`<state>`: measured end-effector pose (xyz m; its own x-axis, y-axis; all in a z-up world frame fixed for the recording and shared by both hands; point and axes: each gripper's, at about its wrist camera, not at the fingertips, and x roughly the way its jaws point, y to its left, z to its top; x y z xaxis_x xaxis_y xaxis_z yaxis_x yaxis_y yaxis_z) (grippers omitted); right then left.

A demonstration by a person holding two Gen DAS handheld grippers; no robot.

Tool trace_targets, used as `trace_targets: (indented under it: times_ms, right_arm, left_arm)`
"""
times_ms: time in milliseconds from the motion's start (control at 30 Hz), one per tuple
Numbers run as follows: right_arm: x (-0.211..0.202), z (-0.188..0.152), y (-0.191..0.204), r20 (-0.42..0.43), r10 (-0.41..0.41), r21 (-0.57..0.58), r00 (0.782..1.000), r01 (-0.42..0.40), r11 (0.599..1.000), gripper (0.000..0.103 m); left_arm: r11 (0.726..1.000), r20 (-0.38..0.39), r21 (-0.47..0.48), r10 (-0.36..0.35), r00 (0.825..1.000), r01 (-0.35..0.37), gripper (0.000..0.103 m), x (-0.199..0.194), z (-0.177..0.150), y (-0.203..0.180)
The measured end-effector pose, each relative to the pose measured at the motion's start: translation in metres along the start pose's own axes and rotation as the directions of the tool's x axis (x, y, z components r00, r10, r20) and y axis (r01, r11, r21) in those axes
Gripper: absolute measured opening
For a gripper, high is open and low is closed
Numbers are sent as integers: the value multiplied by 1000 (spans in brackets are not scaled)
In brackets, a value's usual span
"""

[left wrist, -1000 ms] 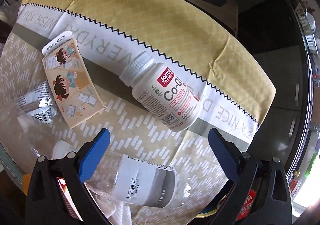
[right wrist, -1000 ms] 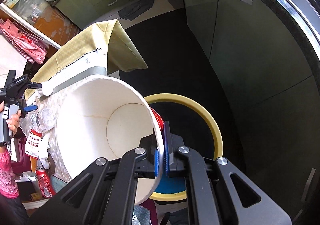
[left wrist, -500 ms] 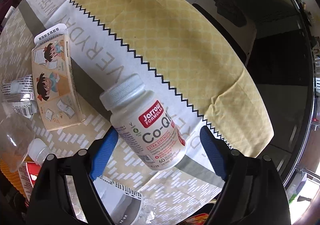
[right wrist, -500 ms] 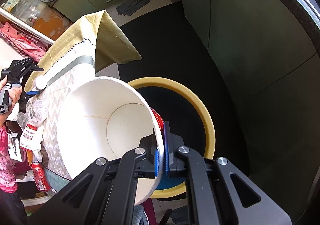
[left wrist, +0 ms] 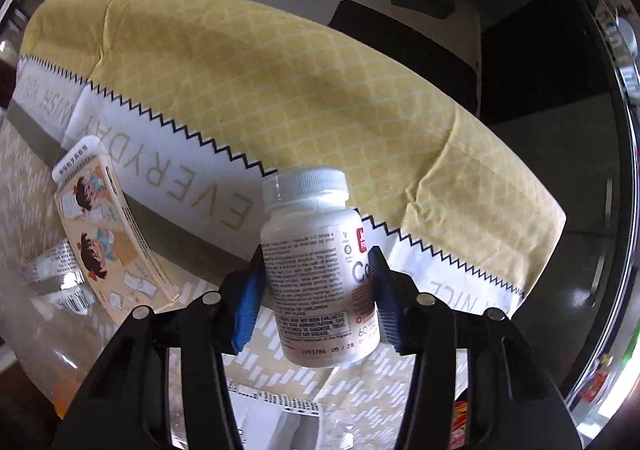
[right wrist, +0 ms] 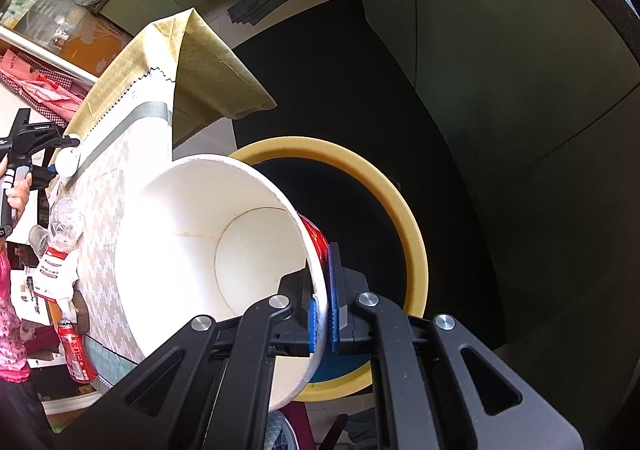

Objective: Collect trash
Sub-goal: 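Drop the cup into the bin with the right gripper while the left carries the bottle over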

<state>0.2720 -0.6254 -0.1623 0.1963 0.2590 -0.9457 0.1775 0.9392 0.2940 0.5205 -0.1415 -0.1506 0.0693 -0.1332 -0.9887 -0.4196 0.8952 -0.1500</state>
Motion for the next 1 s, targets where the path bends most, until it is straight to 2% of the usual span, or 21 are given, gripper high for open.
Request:
trace_targets:
  times_ms: [100, 233, 333, 467, 500, 533, 600, 633, 700, 833, 1000]
  right_arm:
    - [4, -1, -2, 4, -10, 12, 1000, 10, 1000, 6]
    - [11, -2, -5, 8, -29, 32, 1000, 29, 999, 6]
    - [21, -2, -6, -4, -31, 40, 1000, 31, 999, 6]
    - [39, -1, 1, -25, -28, 31, 999, 29, 999, 6]
    - [43, -1, 4, -36, -28, 24, 999, 29, 999, 9]
    - [46, 0, 5, -39, -30, 25, 999, 31, 999, 17]
    - [47, 2, 6, -18, -87, 27, 996, 87, 996, 32]
    - [46, 3, 7, -9, -90, 31, 996, 90, 995, 32]
    - [37, 3, 7, 13, -61, 48, 998, 60, 997, 32]
    - [8, -6, 9, 90, -10, 51, 996, 5, 999, 32]
    - [-31, -41, 6, 202, 71, 52, 977, -83, 995, 32]
  left_arm:
    - [988, 61, 146, 40, 997, -48, 47, -16, -12, -14]
    - [947, 118, 314, 30, 993, -66, 45, -42, -28, -27]
    - [914, 162, 398, 18, 987, -82, 45, -61, -42, -32]
    - [880, 171, 470, -19, 985, -64, 45, -88, -84, -29]
    - [871, 171, 487, -26, 985, -62, 45, -93, -101, -27]
    - [862, 173, 504, -31, 984, -61, 45, -97, -107, -27]
    - [840, 183, 540, -45, 982, -62, 45, -109, -125, -30]
    - [829, 189, 556, -54, 981, -61, 45, -114, -134, -31]
    - [809, 195, 585, -72, 978, -57, 45, -122, -148, -35]
    - [751, 189, 659, -107, 976, -45, 45, -132, -178, -48]
    - [669, 146, 743, -143, 979, -14, 45, -135, -222, -69]
